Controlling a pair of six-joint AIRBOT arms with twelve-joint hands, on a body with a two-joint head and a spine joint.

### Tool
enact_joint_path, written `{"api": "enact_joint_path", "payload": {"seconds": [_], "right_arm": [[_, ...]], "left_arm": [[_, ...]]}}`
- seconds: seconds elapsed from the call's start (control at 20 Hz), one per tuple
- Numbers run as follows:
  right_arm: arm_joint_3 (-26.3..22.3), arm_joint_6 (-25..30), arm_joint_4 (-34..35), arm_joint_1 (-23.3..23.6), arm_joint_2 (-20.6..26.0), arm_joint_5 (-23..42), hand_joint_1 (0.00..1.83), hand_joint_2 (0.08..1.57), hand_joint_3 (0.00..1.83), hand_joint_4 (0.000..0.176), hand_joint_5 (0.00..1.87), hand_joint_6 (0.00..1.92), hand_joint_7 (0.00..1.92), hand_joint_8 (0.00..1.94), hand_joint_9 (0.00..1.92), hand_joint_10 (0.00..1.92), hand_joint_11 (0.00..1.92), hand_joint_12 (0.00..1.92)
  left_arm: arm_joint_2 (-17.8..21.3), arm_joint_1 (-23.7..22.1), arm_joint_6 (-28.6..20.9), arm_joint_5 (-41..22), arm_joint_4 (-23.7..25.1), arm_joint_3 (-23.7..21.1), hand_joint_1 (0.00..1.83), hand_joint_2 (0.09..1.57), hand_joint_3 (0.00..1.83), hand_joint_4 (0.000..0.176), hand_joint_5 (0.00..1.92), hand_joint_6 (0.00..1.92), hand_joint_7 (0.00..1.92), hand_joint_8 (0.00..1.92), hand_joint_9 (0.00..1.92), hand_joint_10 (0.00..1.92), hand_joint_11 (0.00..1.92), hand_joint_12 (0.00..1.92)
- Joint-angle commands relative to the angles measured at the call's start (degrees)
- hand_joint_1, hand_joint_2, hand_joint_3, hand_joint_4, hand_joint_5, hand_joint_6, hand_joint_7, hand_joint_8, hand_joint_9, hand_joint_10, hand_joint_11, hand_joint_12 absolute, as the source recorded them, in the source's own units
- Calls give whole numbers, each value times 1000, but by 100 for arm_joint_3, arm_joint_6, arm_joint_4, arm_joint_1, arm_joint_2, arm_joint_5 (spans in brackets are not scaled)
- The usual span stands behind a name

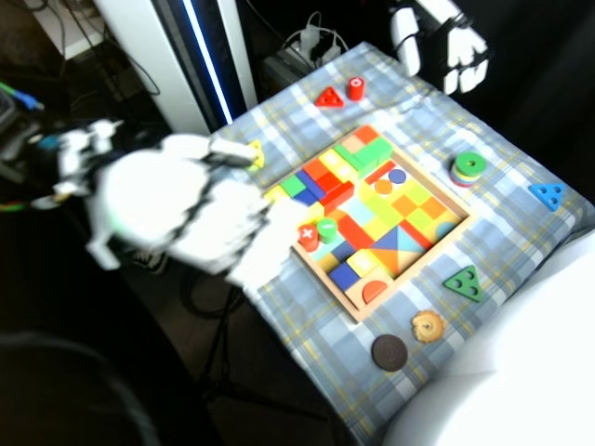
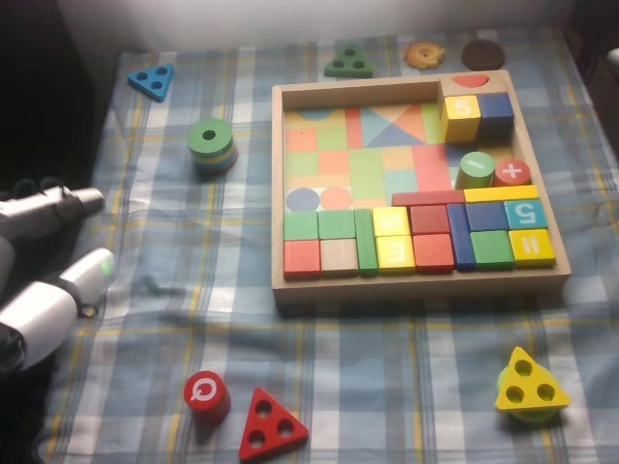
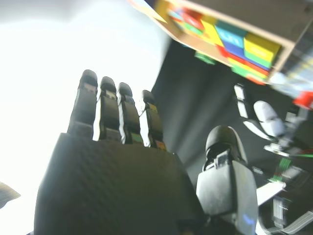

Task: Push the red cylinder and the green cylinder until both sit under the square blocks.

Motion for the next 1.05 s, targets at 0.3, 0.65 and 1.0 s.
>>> {"api": "enact_joint_path", "payload": {"seconds": [0.3,0.65,1.0], "right_arm": [[-226,17,660,-246,-499,2301,65,1158,2,69,334,5,287,4,238,15,238,87],[-410,-712,1047,-99,-913,2340,123,1127,0,79,363,6,356,4,273,3,193,47],[-413,-332,920,51,-1074,2344,90,1205,0,48,342,4,293,6,243,5,224,36]], "left_arm": [[-22,37,-36,-831,290,-69,602,1240,0,77,448,2,427,2,391,2,0,974],[-165,79,-39,-949,154,-57,467,1284,1,95,377,1,418,0,360,2,0,640],[-260,245,-42,-1059,-80,-122,391,1361,2,28,368,2,384,2,375,2,0,619]]}}
